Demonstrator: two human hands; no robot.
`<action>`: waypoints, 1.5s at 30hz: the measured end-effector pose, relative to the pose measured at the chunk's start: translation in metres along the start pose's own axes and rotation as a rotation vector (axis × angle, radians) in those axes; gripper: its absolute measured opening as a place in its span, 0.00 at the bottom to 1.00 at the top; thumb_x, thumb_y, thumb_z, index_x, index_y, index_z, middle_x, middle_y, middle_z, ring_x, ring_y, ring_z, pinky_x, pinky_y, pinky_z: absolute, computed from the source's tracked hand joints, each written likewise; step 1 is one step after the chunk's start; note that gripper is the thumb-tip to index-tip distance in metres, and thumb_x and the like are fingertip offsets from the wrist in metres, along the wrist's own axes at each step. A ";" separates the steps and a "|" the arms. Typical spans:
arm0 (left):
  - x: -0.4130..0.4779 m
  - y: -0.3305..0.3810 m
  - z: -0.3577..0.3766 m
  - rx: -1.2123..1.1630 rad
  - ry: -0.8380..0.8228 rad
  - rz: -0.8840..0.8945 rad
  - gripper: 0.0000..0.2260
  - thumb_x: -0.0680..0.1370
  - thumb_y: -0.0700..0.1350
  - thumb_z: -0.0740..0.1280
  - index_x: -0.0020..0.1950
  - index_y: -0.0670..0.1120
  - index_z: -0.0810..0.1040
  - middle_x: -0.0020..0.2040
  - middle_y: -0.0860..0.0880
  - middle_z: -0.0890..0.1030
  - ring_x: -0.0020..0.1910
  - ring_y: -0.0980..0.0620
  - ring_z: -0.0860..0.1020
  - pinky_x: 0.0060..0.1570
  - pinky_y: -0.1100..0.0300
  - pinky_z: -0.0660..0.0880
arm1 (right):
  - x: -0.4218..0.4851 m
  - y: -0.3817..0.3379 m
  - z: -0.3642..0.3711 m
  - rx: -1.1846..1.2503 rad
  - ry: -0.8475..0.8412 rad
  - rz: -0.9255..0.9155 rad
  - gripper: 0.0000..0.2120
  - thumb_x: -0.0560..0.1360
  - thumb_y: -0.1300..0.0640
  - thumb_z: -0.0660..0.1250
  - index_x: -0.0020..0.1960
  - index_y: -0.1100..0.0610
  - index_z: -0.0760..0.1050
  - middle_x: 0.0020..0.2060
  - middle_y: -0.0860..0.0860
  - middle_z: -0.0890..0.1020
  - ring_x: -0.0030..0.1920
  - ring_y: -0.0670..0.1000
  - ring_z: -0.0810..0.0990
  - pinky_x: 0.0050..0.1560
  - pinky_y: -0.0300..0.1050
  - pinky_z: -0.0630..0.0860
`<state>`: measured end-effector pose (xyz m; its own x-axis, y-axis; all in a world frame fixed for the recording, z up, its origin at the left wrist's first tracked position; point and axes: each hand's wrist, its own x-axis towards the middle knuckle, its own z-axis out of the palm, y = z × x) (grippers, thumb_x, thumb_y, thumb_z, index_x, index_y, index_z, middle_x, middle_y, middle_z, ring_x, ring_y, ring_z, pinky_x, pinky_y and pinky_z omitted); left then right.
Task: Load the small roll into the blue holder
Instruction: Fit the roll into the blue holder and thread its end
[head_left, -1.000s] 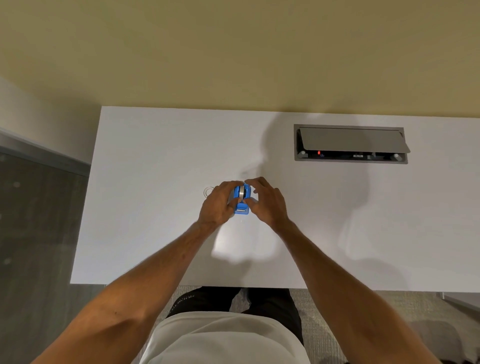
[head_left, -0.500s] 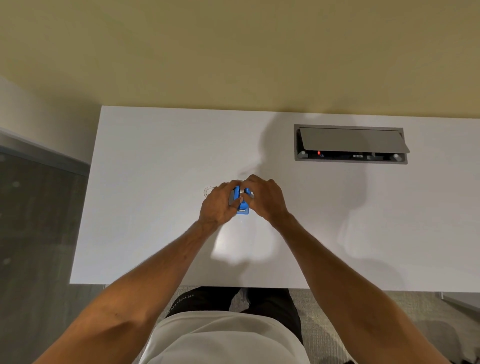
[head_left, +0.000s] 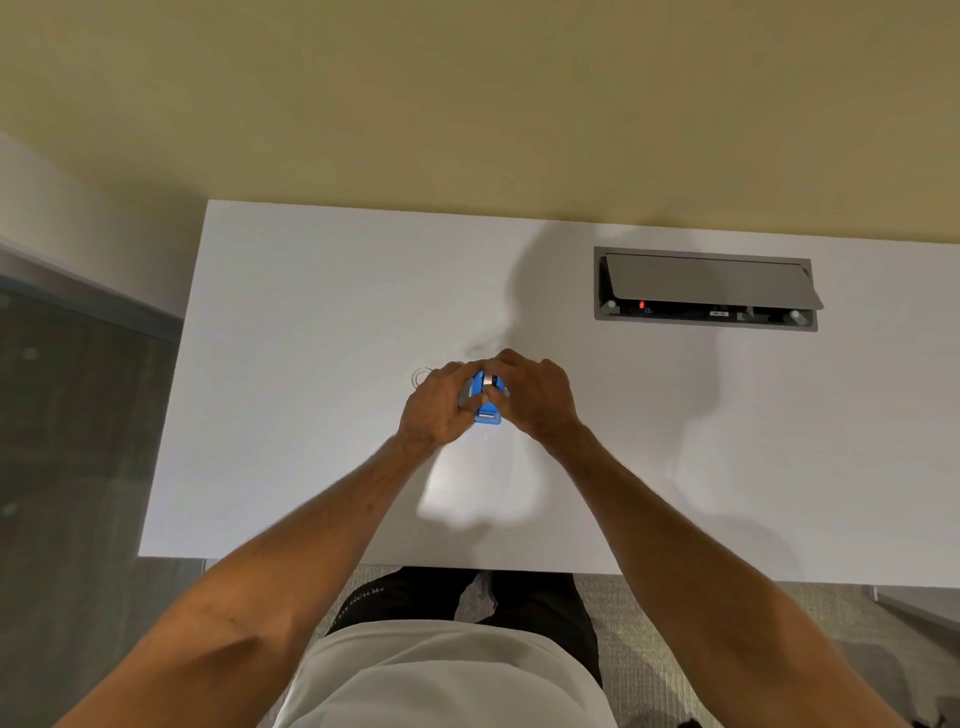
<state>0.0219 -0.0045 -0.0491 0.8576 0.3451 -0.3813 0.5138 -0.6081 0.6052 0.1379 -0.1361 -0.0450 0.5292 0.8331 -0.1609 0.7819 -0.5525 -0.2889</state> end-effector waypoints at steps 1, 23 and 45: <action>0.000 -0.001 0.001 0.001 0.005 0.002 0.20 0.83 0.53 0.66 0.75 0.50 0.75 0.64 0.47 0.83 0.62 0.44 0.82 0.60 0.44 0.81 | 0.000 -0.001 0.000 -0.011 0.000 -0.006 0.16 0.82 0.44 0.65 0.63 0.52 0.81 0.55 0.48 0.86 0.42 0.53 0.85 0.44 0.46 0.80; 0.003 0.004 -0.002 0.015 0.016 0.002 0.19 0.83 0.52 0.67 0.73 0.47 0.76 0.61 0.44 0.84 0.58 0.42 0.82 0.59 0.44 0.81 | 0.006 0.001 0.008 -0.354 0.050 -0.206 0.06 0.79 0.54 0.68 0.52 0.56 0.79 0.43 0.51 0.82 0.36 0.50 0.80 0.40 0.44 0.75; -0.006 0.008 -0.013 -0.037 0.002 0.006 0.19 0.81 0.39 0.63 0.71 0.52 0.76 0.60 0.49 0.85 0.57 0.46 0.83 0.57 0.44 0.82 | -0.014 -0.043 0.017 1.413 0.004 1.211 0.19 0.74 0.45 0.77 0.41 0.62 0.83 0.29 0.52 0.78 0.23 0.48 0.67 0.22 0.36 0.63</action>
<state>0.0212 -0.0023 -0.0325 0.8606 0.3434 -0.3760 0.5093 -0.5834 0.6327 0.0913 -0.1240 -0.0462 0.5214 0.0508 -0.8518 -0.7929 -0.3401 -0.5056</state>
